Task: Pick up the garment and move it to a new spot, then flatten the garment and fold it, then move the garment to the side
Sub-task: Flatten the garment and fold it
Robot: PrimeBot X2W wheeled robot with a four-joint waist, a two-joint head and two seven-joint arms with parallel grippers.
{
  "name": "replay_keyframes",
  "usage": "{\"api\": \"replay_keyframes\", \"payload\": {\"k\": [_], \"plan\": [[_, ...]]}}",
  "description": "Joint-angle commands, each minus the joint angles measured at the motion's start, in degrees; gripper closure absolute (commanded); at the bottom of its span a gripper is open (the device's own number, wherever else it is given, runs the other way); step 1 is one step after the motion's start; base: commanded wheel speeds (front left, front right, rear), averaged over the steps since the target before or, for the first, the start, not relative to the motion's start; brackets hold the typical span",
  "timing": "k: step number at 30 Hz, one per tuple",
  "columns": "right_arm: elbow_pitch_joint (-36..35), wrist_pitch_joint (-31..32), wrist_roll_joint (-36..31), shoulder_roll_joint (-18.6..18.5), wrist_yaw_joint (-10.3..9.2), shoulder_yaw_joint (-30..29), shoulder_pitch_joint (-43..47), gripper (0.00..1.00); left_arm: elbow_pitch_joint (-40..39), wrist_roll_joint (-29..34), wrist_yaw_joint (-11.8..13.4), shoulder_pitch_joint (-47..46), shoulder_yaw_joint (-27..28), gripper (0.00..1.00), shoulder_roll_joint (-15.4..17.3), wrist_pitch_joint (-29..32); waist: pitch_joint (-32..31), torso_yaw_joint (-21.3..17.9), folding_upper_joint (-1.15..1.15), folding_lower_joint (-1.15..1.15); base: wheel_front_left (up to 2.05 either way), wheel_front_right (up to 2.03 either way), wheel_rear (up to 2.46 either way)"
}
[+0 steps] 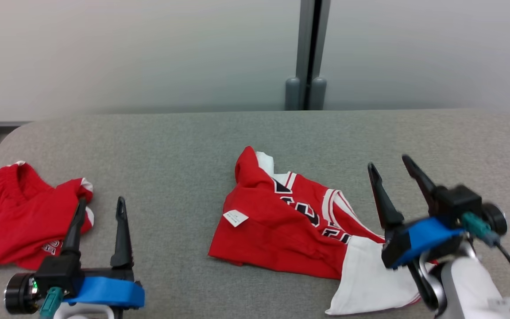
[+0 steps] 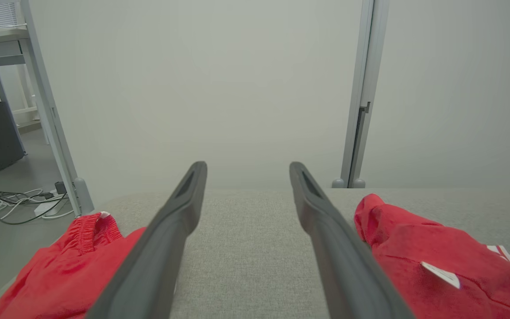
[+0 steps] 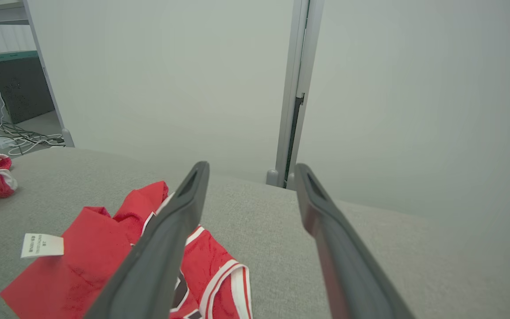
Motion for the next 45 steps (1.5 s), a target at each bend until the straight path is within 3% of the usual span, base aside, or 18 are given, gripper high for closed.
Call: {"api": "replay_keyframes", "payload": {"k": [1,8,13,23,32,33,34,35,40,45], "plan": [[0.6,0.7,-0.5,-1.0,0.02,0.9,-3.0,0.0,0.3,0.5,-0.4,-1.4,0.1,0.0,-0.5,-0.3,1.2,1.3,0.0,0.0,0.0,0.0,0.0],[8.5,6.4,-1.2,-5.0,0.02,5.6,-15.4,0.0,1.2,1.5,-2.1,-5.2,0.3,0.0,-2.6,-0.3,4.6,4.9,0.0,0.0,0.0,0.0,0.0],[19.3,11.1,0.1,-8.1,0.02,9.3,-22.2,0.0,1.6,2.7,-3.5,-8.1,0.4,0.0,-4.3,-0.3,7.8,7.8,0.0,0.0,0.0,0.0,0.0],[35.1,13.2,3.3,-10.2,0.02,15.1,-25.4,0.0,2.6,4.1,-5.1,-10.3,1.7,0.0,-6.7,-0.3,10.6,10.0,0.0,0.0,0.0,0.0,0.0],[43.9,12.7,5.6,-9.5,0.04,20.4,-25.1,0.0,3.5,5.4,-6.3,-10.6,3.0,0.0,-7.9,-0.3,10.7,10.1,0.0,0.0,0.0,0.0,0.0],[44.6,13.2,6.0,-9.3,0.09,21.1,-25.1,0.24,3.5,5.5,-6.5,-10.7,3.1,0.0,-8.1,-0.3,10.7,10.0,0.0,0.0,0.0,0.0,0.0],[45.1,13.3,6.3,-9.3,0.09,21.8,-25.1,0.72,3.7,5.6,-6.6,-10.8,3.2,0.0,-8.2,-0.3,10.7,10.0,0.0,0.0,0.0,0.0,0.0],[45.5,13.0,6.6,-9.3,0.08,22.3,-25.4,1.0,3.7,5.8,-6.7,-10.9,3.3,0.0,-8.3,-0.3,10.7,9.9,0.0,0.0,0.0,0.0,0.0],[46.1,9.2,8.0,-11.0,-0.01,21.4,-29.9,1.0,3.5,6.4,-7.0,-10.8,3.9,0.0,-8.8,-0.3,10.8,9.2,0.0,0.0,0.0,0.0,0.0],[48.1,6.5,8.4,-15.0,0.0,18.2,-34.6,1.0,3.3,6.9,-7.3,-11.0,4.5,0.0,-9.1,-0.3,11.1,8.6,0.0,0.0,0.0,0.0,0.0]]}}
